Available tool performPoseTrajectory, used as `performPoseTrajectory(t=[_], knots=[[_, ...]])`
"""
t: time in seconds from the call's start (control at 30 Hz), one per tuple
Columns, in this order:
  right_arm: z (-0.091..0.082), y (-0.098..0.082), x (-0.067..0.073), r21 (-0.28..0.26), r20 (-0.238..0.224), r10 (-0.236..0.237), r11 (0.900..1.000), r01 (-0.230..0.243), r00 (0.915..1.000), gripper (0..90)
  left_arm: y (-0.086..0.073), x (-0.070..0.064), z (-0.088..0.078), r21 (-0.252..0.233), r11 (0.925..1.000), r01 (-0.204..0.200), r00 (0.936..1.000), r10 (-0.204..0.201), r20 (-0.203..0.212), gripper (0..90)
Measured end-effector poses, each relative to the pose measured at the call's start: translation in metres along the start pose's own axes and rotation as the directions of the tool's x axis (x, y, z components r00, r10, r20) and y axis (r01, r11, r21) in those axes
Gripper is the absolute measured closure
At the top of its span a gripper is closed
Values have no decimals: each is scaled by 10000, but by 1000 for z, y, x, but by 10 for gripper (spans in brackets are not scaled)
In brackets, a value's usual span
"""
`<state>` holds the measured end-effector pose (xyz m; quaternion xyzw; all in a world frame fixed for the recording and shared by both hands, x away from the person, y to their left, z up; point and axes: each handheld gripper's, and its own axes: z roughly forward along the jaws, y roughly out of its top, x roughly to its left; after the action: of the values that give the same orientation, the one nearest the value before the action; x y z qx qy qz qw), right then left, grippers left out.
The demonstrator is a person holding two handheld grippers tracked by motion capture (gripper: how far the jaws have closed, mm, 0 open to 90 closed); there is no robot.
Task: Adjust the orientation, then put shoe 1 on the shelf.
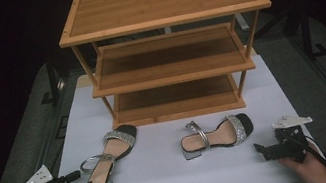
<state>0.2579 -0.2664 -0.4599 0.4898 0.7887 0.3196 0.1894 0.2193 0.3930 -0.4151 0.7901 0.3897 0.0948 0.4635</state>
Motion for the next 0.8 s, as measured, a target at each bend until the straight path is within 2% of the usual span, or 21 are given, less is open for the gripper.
performPoseTrajectory(t=[0.07,0.2,0.27,0.33,0.53,0.8], knots=[[0,0,0,-3,-1,2,10000,-2,10000,0,-3,-1,2,67,9998,-175,9998,175,21,184],[0,0,0,-1,0,0,10000,0,10000,0,-7,-2,8,63,9992,-403,9986,401,344,135],[0,0,0,4,-3,2,10000,-2,10000,0,-8,-2,10,-29,9991,-432,9975,433,552,133],[0,0,0,7,-5,4,10000,-4,10000,0,-8,-3,14,-29,9977,-680,9957,681,636,132],[0,0,0,22,-11,15,10000,-15,10000,0,-9,-5,27,283,9946,-1002,9920,977,796,132],[0,0,0,18,-11,16,10000,-16,10000,0,-7,-8,44,670,9902,-1225,9885,1158,971,132]])
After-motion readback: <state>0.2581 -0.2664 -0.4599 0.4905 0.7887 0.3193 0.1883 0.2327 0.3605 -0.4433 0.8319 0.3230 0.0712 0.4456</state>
